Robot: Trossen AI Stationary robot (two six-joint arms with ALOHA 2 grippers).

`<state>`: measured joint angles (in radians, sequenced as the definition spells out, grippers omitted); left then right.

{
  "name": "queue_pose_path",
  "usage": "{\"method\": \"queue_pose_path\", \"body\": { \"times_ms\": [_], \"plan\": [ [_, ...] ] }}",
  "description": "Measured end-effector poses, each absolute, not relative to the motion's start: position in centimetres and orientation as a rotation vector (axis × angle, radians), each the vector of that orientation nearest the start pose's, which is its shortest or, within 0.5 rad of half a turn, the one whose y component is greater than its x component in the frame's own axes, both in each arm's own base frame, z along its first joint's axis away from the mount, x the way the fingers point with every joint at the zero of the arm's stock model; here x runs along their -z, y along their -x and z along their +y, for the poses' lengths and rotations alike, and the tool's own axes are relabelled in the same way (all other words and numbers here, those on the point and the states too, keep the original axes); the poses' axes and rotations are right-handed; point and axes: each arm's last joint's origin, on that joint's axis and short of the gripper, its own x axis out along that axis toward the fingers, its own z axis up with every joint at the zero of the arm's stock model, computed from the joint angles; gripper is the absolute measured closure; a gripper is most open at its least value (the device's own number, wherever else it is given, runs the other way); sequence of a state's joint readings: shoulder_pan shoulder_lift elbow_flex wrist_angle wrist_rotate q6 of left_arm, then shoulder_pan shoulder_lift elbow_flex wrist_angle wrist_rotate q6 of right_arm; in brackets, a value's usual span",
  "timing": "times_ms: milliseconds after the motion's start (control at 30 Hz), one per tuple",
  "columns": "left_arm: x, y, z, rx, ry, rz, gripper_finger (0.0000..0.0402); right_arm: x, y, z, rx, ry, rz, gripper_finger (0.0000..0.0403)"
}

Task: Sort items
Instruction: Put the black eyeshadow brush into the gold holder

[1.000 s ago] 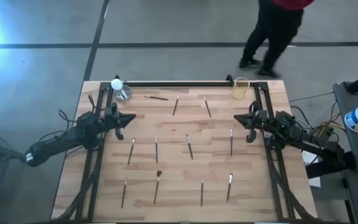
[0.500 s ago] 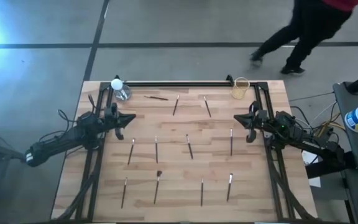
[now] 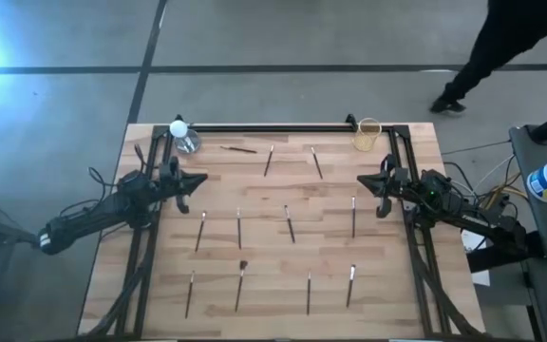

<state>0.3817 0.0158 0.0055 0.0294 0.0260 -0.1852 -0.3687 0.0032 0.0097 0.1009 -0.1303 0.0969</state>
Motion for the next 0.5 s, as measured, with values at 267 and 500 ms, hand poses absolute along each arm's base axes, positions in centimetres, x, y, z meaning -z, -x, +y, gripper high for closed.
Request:
{"method": "queue_pose_path", "body": {
  "times_ms": [267, 500],
  "plan": [
    [-17.0, -9.1, 3.6, -0.352, 0.324, -0.114, 0.0402, -17.6, -9.1, -3.1, 0.233, -0.070, -0.116, 0.0394],
    [-17.9, -9.1, 3.7, -0.350, 0.391, -0.196, 0.0402, -17.6, -9.1, -3.1, 0.233, -0.070, -0.116, 0.0394]
  ]
}}
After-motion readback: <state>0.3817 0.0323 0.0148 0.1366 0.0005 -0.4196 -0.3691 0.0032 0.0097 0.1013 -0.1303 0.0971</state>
